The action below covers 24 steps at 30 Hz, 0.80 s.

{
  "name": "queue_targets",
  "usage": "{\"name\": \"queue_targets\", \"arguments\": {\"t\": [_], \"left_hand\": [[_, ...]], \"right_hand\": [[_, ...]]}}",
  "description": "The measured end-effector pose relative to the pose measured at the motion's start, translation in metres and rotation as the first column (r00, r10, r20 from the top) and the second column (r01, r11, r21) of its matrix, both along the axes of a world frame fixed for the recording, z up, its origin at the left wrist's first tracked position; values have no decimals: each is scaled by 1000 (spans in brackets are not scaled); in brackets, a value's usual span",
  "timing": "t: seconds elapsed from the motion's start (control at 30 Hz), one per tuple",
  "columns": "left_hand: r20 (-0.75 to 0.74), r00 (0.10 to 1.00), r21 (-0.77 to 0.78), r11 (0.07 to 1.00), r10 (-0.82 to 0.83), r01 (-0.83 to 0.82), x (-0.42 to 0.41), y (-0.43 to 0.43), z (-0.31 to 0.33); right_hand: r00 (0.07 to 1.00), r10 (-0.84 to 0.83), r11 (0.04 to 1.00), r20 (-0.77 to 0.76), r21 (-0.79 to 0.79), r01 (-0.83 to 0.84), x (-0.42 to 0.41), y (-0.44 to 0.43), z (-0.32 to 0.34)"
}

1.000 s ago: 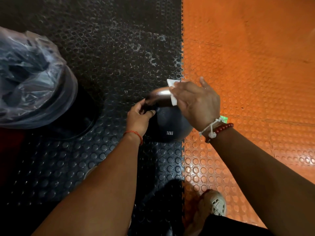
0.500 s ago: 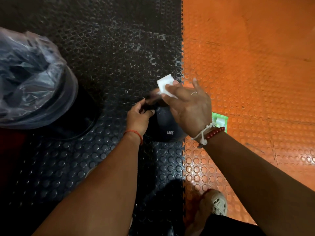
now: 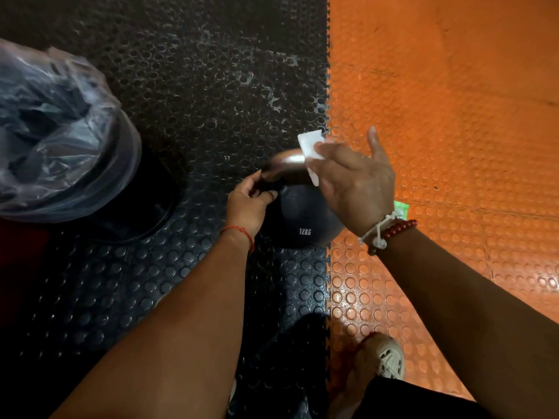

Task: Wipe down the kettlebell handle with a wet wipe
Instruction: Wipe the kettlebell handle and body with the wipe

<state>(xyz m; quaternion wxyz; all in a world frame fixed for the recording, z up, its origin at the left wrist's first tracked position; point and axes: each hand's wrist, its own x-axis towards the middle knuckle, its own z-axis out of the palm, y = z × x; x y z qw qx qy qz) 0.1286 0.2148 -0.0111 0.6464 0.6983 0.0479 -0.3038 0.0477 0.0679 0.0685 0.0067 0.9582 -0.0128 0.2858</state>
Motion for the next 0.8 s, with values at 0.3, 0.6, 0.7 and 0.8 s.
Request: {"name": "queue_targets", "arguments": {"t": [0.3, 0.6, 0.7, 0.8], "left_hand": [[-6, 1000, 16, 1000, 3, -3, -1, 0, 3], [-22, 1000, -1, 1000, 5, -5, -2, 0, 5], [-29, 1000, -5, 1000, 9, -9, -3, 0, 6], [-24, 1000, -18, 1000, 12, -12, -3, 1, 7]], "right_hand": [[997, -36, 999, -73, 30, 38, 6, 7, 6], [970, -73, 972, -232, 201, 121, 16, 10, 19], [939, -77, 934, -335, 305, 186, 30, 16, 30], [945, -26, 971, -325, 215, 101, 28, 20, 30]]}}
